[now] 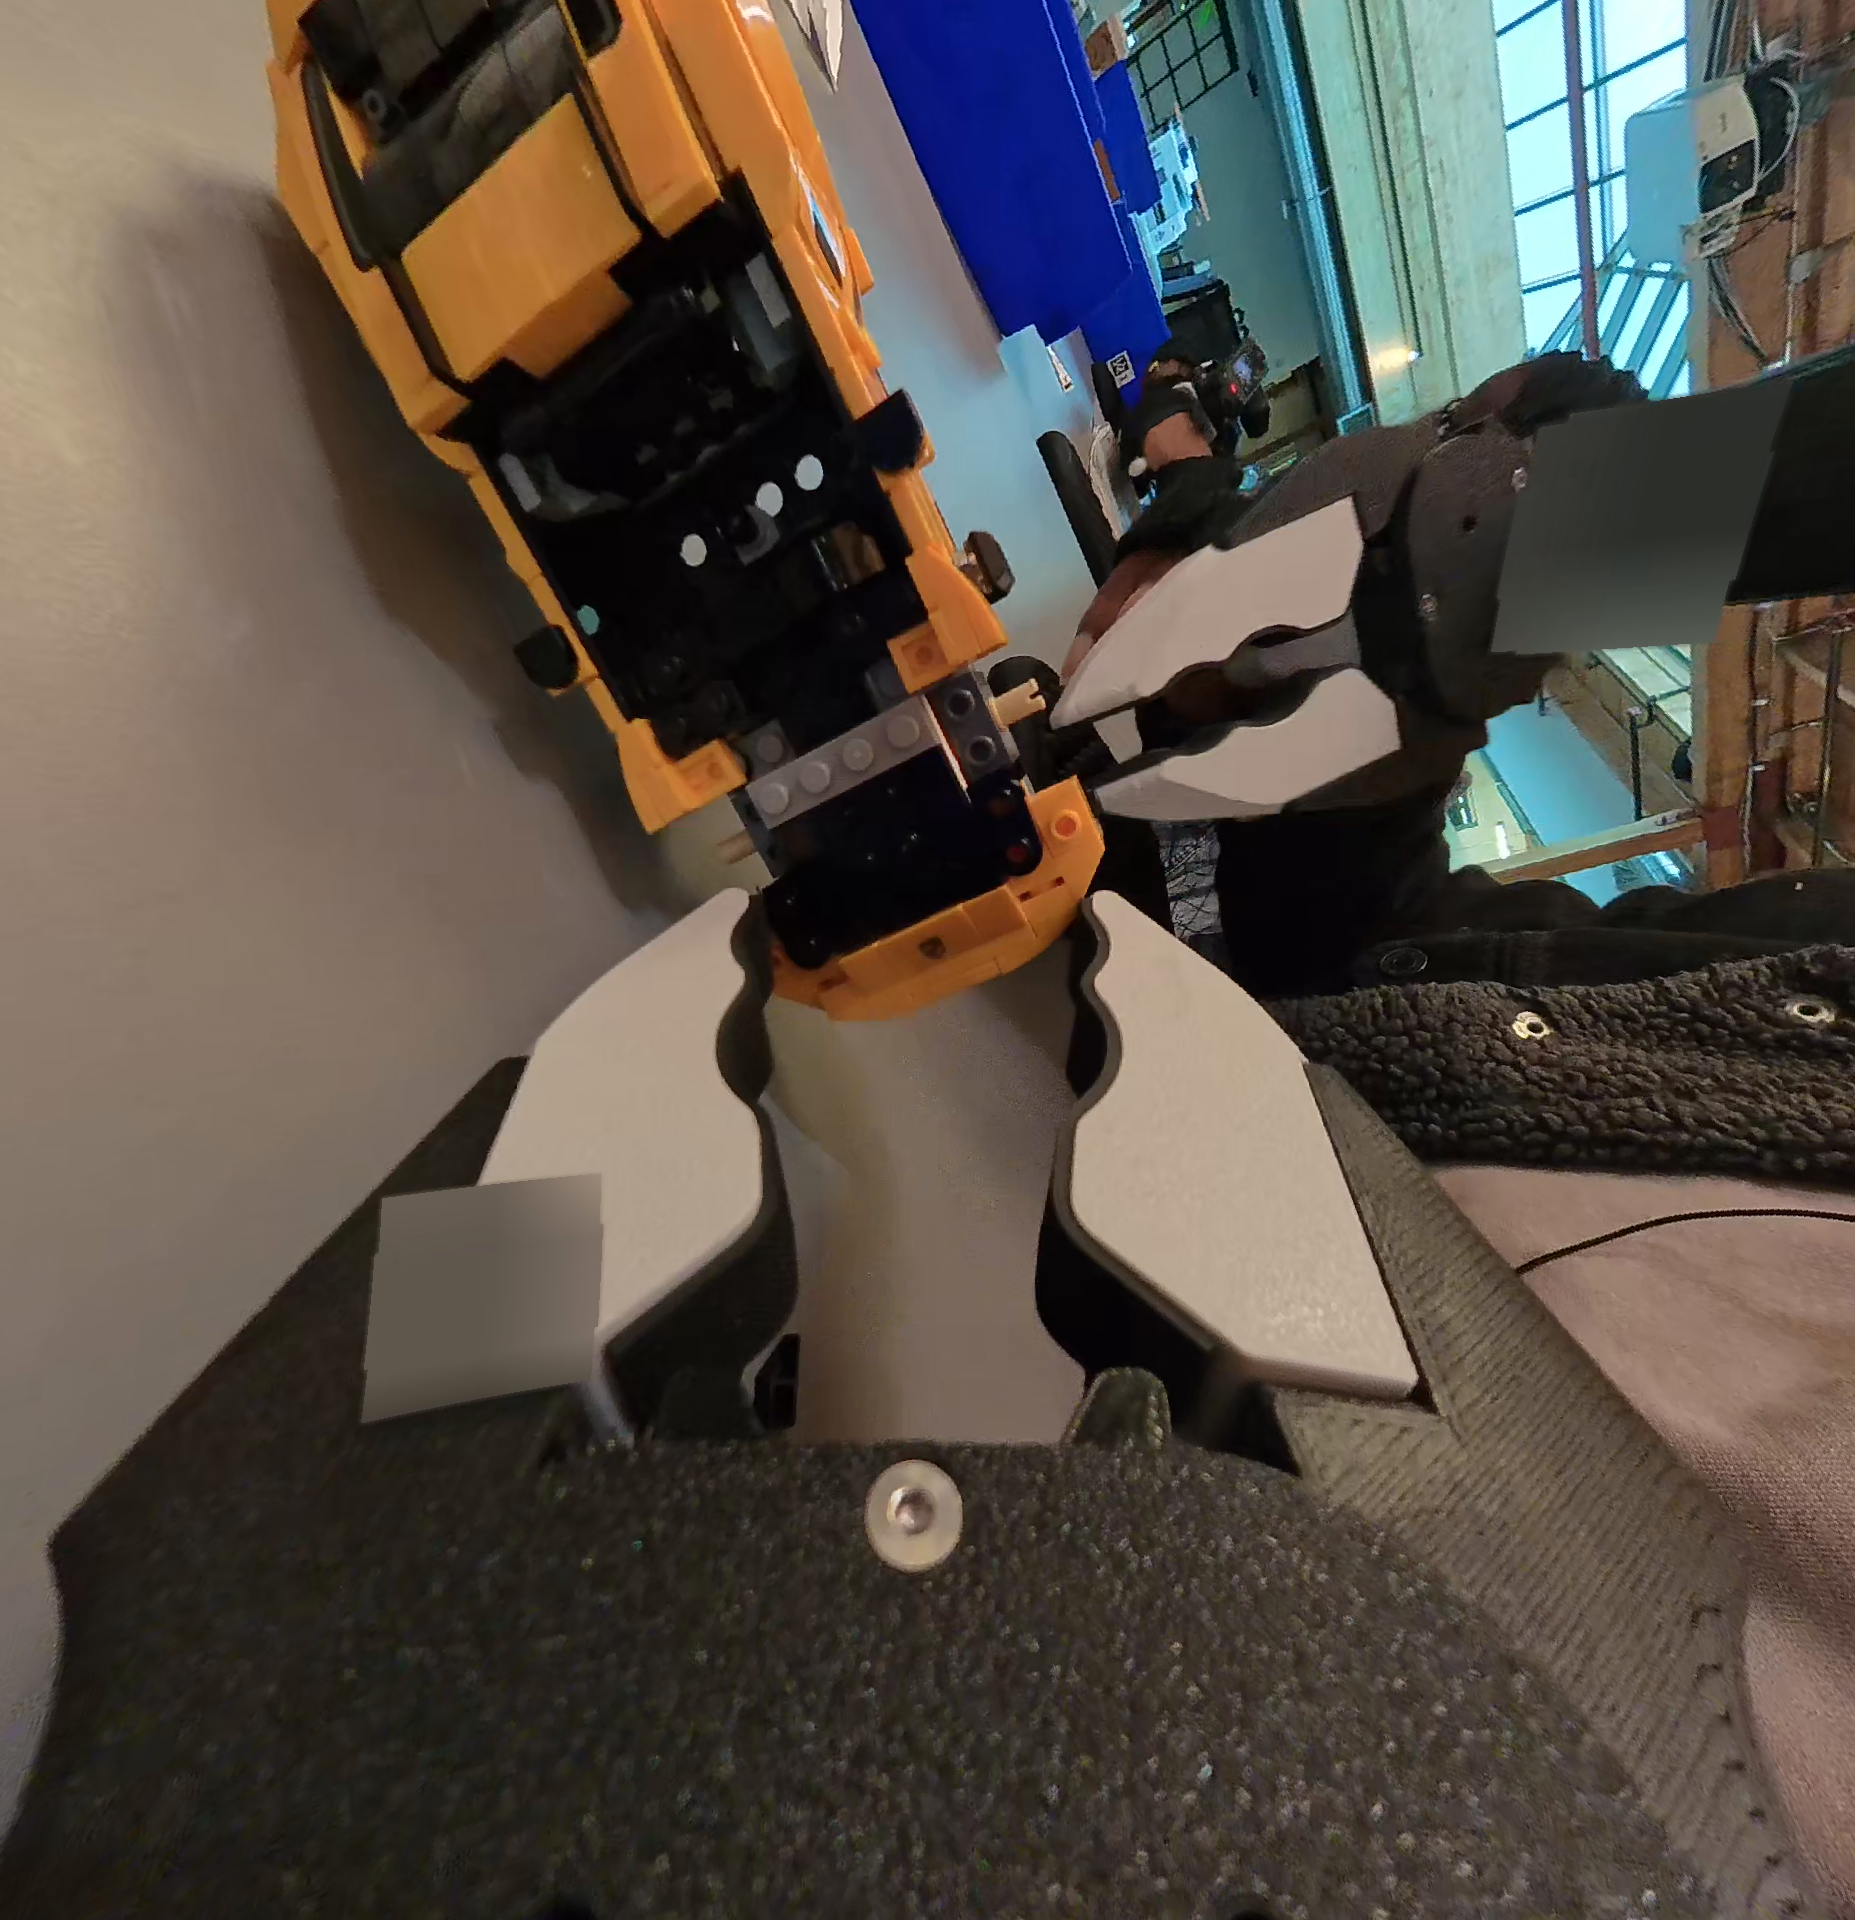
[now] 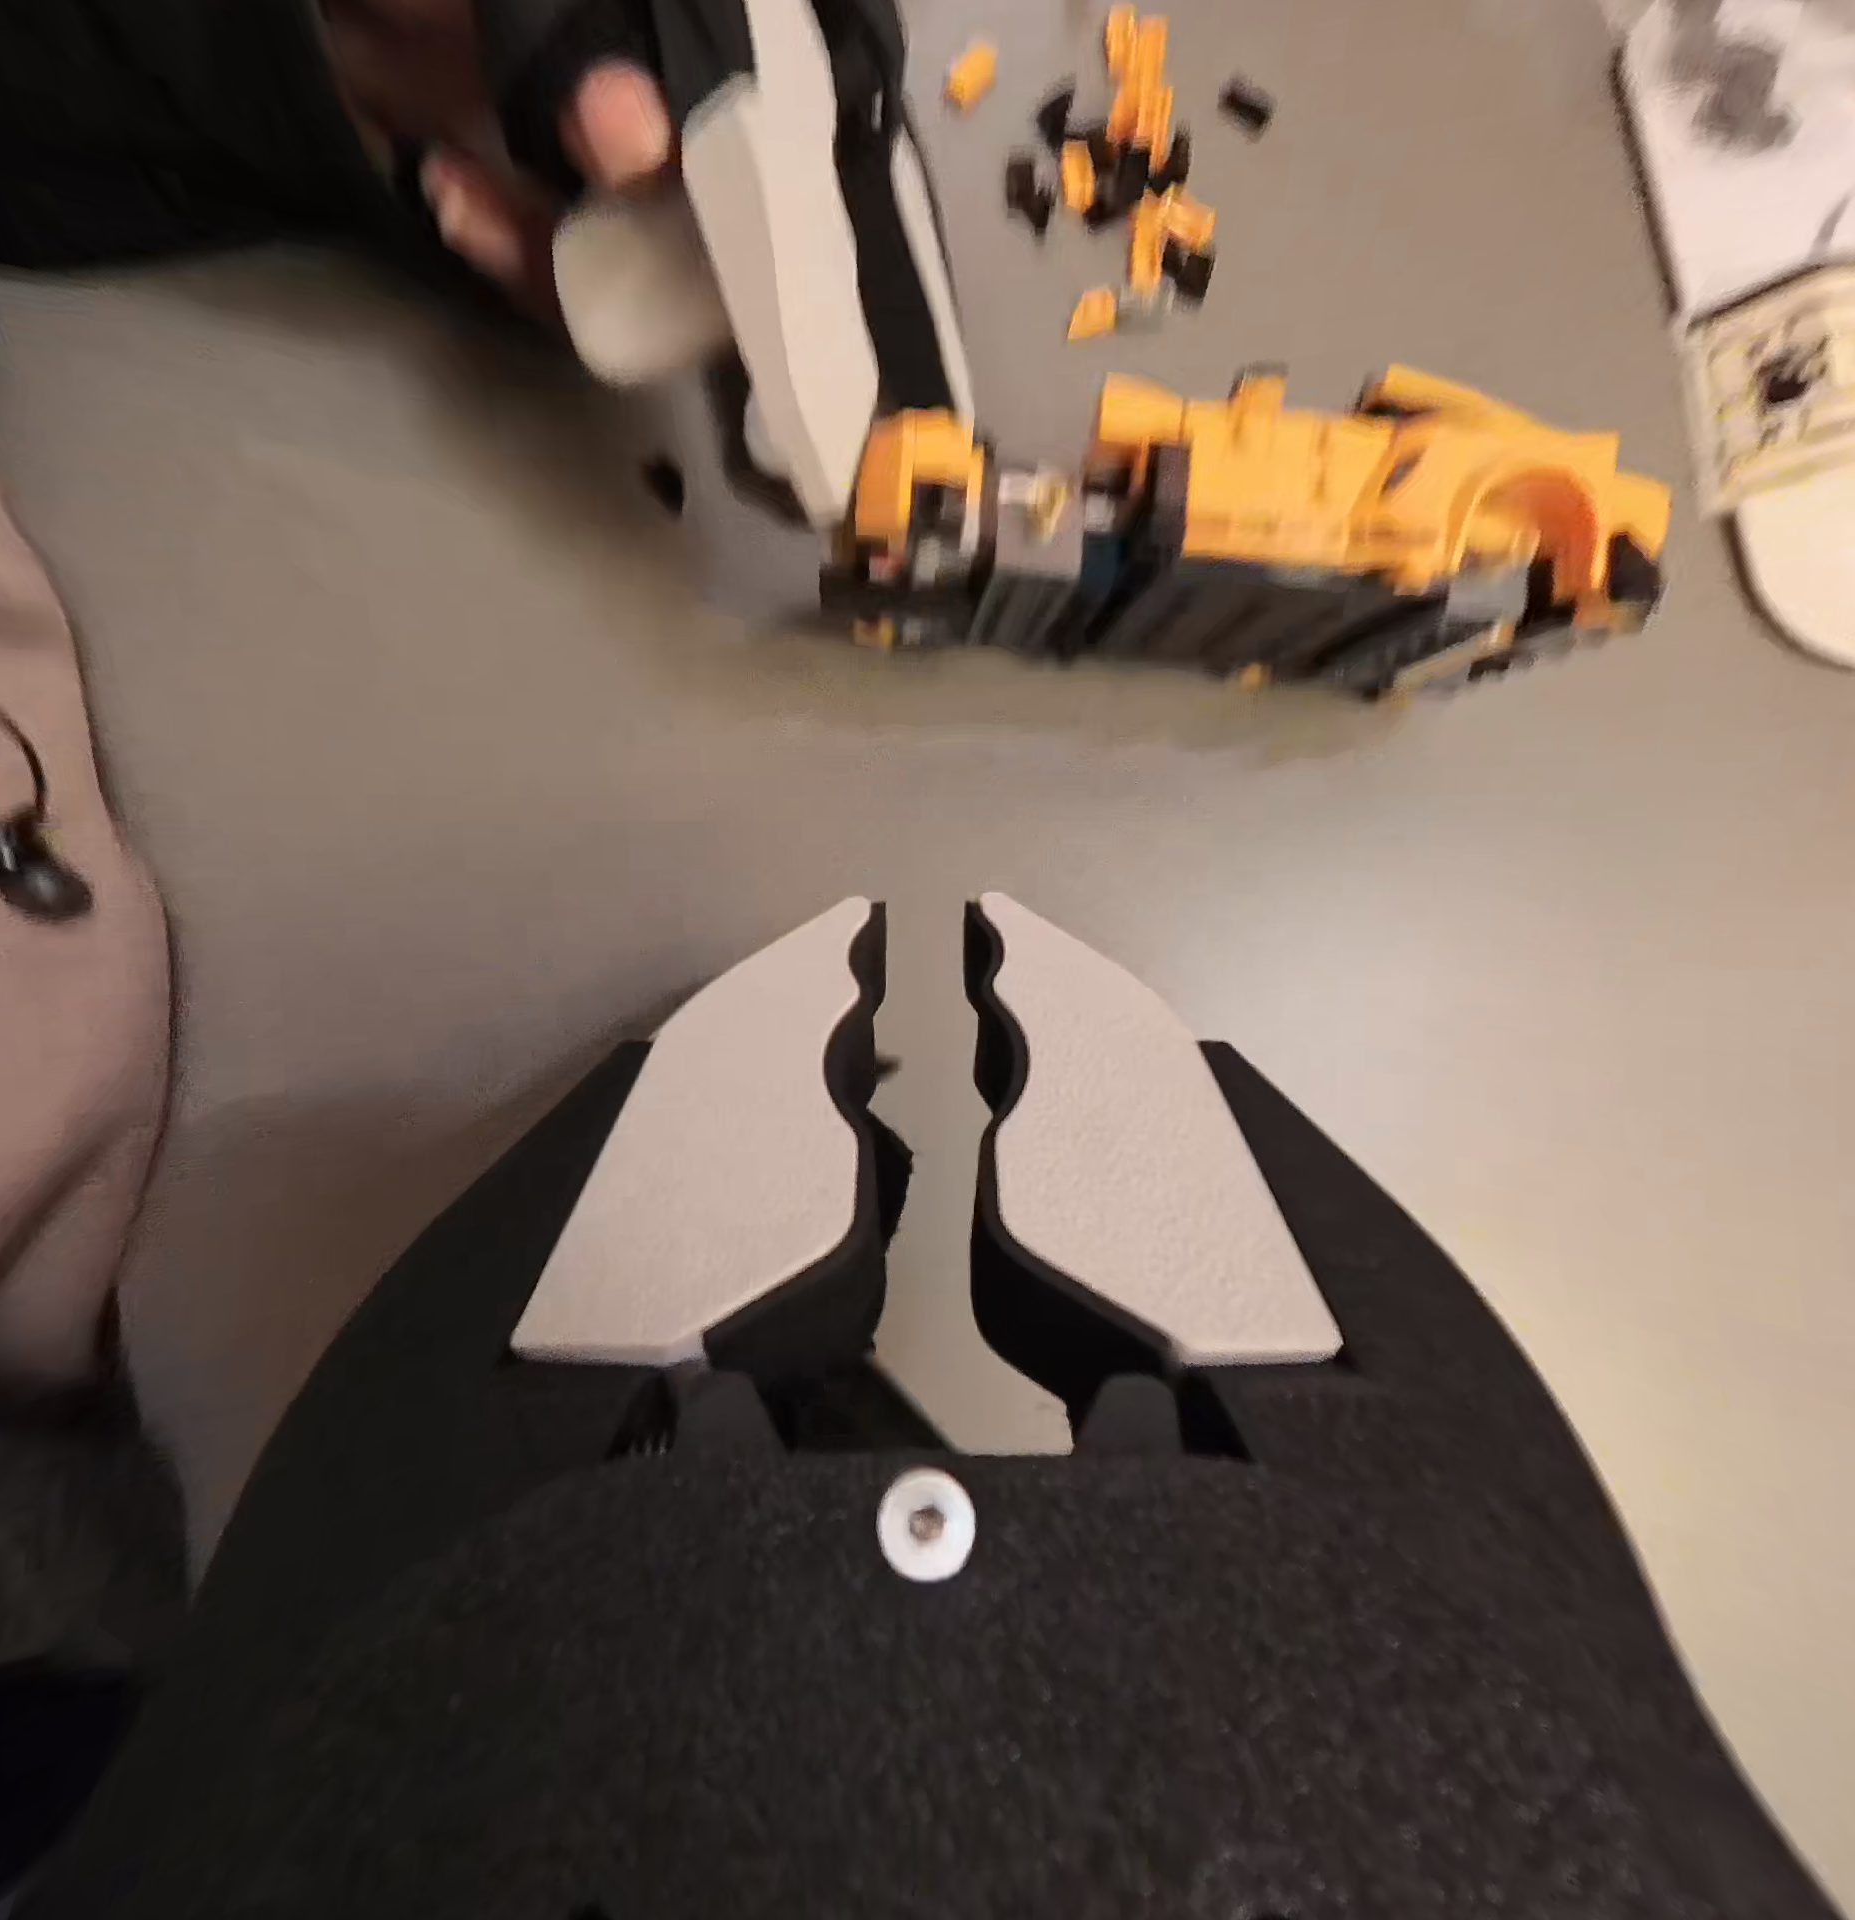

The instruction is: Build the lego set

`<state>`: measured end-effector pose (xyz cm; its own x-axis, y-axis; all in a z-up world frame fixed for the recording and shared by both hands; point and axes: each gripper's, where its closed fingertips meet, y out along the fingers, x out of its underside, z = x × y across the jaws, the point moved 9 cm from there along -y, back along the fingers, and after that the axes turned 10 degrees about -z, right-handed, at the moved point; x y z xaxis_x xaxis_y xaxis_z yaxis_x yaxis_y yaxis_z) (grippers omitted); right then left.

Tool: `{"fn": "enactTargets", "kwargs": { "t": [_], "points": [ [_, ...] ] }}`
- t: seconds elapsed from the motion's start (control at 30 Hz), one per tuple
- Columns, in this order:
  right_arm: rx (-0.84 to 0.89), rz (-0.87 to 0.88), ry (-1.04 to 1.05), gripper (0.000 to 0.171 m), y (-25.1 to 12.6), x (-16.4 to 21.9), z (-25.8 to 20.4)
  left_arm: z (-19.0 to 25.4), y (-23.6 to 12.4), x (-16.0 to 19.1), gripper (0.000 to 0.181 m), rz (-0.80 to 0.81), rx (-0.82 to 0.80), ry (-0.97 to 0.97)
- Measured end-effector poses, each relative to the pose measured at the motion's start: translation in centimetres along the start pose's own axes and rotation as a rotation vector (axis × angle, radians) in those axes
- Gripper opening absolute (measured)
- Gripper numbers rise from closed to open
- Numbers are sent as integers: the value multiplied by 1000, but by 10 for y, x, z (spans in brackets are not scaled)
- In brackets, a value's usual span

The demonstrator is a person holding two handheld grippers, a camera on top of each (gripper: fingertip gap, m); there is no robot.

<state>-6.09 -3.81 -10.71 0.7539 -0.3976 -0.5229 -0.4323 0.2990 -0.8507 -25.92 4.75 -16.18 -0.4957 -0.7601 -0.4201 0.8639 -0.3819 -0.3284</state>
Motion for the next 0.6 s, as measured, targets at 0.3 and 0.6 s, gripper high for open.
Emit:
{"fn": "enactTargets", "kwargs": {
  "t": [0.3,0.6],
  "points": [
    [-56,-240,166,10,10,28,-21,0,0,0,55,-5,-1,4],
    [-13,-291,235,10,31,24,-16,1,0,1,55,-12,-4,10]
  ]
}}
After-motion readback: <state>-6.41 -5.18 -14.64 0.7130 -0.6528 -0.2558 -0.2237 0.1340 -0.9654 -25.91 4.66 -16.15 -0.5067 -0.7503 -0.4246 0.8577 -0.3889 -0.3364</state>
